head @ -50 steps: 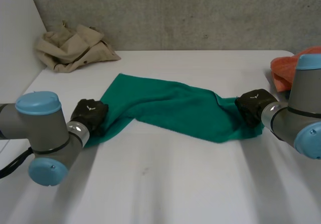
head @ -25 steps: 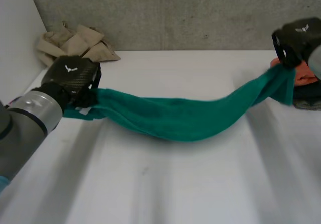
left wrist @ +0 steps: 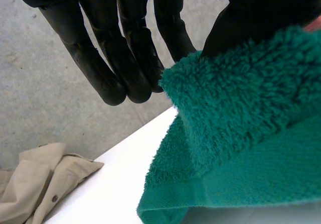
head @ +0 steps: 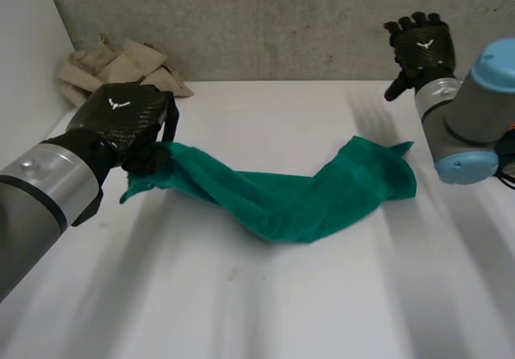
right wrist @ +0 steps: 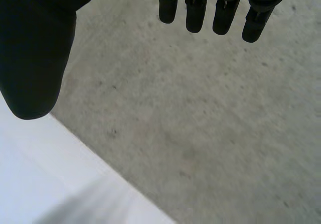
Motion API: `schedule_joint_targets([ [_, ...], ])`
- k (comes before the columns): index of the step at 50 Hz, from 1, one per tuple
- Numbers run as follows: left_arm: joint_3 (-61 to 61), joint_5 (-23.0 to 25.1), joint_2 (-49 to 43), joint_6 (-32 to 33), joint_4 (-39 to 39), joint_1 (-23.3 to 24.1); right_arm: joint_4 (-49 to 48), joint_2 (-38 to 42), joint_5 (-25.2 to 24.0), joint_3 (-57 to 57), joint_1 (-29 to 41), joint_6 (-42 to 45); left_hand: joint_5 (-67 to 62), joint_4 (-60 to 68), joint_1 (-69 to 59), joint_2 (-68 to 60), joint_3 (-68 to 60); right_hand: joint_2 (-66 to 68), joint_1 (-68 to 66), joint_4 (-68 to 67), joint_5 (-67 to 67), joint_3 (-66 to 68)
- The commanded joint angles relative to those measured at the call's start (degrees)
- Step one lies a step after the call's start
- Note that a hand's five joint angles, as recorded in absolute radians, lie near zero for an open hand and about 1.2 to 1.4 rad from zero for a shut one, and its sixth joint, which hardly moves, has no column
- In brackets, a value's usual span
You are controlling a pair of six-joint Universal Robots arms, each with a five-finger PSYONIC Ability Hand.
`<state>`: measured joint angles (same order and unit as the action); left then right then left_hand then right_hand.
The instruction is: Fold the laundry.
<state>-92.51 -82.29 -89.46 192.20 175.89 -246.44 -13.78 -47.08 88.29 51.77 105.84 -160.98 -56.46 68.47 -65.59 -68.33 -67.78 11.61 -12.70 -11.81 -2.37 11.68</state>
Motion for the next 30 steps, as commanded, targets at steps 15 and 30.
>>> schedule_joint_targets([
  [15, 9.10, -2.87, 2.62, -6.05, -2.57, 5.97, 16.78, -16.73, -5.67, 34.97, -1.96, 1.72, -13.54, 11.53, -14.41, -11.67, -12.22, 21.43, -20.34, -21.23, -20.66, 21.35],
  [30, 17.01, -5.25, 2.89, -7.28, -6.79, 7.91, -2.92, -4.43, -6.29, 32.26, -0.73, 9.46, -13.54, 11.53, -14.41, -11.67, -12.22, 27.64, -26.55, -27.44, -26.88, 27.57],
])
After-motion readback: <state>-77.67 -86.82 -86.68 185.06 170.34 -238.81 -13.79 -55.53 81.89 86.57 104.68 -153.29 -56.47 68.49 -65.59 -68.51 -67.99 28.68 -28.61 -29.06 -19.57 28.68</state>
